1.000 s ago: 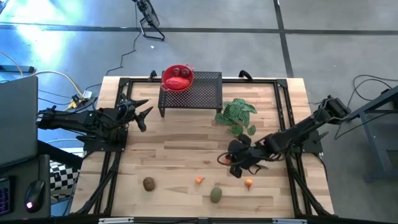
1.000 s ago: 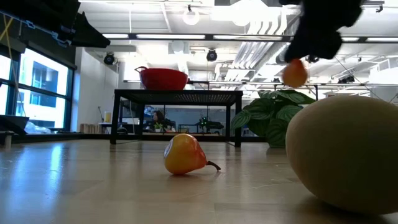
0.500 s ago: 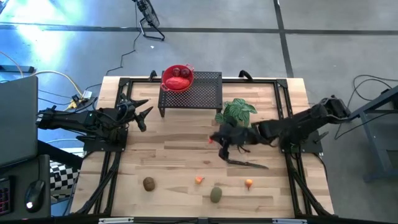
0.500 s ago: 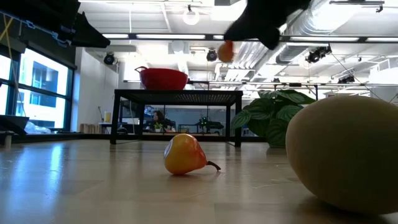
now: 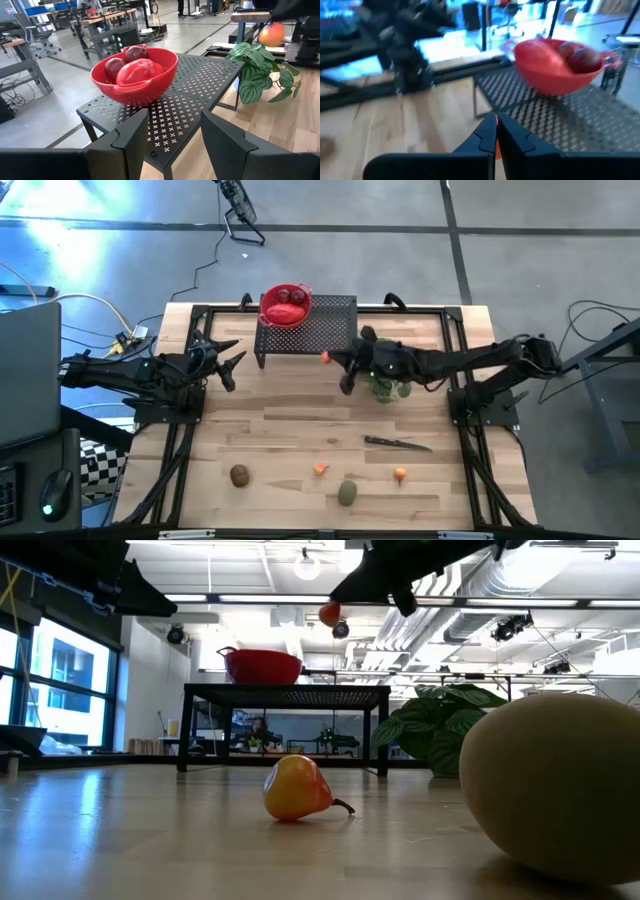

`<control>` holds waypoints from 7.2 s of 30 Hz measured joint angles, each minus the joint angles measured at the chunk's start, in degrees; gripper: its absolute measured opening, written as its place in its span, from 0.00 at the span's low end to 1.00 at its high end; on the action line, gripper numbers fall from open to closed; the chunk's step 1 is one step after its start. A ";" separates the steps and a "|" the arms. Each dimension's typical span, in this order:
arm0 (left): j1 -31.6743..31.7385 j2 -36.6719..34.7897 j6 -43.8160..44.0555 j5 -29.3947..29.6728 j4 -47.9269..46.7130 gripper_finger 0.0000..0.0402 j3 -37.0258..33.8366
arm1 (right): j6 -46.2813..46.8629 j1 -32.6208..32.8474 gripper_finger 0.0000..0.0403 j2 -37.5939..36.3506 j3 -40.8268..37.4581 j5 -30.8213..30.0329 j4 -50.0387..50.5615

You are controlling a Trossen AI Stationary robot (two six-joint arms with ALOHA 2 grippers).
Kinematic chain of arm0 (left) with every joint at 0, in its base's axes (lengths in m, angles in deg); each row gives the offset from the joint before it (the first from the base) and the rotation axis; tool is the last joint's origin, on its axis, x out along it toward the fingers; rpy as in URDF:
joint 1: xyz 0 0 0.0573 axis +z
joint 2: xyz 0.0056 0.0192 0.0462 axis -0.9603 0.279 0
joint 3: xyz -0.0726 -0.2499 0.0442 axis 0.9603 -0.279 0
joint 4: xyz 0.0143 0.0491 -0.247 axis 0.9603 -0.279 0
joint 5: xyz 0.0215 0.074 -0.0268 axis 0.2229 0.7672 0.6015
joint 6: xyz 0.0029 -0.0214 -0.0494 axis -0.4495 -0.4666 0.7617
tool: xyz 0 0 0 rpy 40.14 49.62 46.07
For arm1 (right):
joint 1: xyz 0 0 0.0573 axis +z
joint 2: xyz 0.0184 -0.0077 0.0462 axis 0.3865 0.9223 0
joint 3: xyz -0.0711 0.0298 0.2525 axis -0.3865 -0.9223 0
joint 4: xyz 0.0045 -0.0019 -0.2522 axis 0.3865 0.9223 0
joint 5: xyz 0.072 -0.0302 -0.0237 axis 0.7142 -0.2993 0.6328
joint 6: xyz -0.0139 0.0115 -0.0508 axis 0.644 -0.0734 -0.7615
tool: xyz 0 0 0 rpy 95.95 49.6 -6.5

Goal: Pick & Place Fruit
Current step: Put the top yellow pear in the red strainer bowl on the shelf, then put the right yellow pear in the red strainer bowl on the shelf

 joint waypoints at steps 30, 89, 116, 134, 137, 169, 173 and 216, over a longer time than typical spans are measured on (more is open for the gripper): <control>0.00 -0.01 -0.48 0.08 0.02 0.44 0.00 | -8.71 -11.57 0.01 18.69 20.17 6.99 -4.68; 0.00 0.00 -1.77 0.08 0.04 0.44 0.00 | -11.77 -20.31 0.23 26.47 27.74 9.49 1.53; -0.01 0.01 -1.75 0.06 0.02 0.44 0.00 | -13.07 -14.24 0.02 13.18 27.76 9.27 25.99; 0.00 -0.01 -1.72 0.01 -1.02 0.44 0.00 | 5.38 -0.16 0.01 13.18 27.69 4.79 43.69; -0.01 0.01 -1.61 -0.02 -2.83 0.44 0.00 | 7.82 2.30 0.01 13.18 27.69 4.52 43.67; -0.02 -0.01 0.17 -6.55 -3.65 0.44 0.00 | 81.96 33.12 0.01 13.20 24.68 1.91 76.70; -0.02 0.00 0.19 -6.55 -3.65 0.44 0.00 | 90.85 35.41 0.01 13.22 21.14 7.54 77.04; -0.02 0.00 1.49 -6.50 -3.65 0.44 0.00 | 97.04 42.31 0.61 16.28 14.10 19.54 69.32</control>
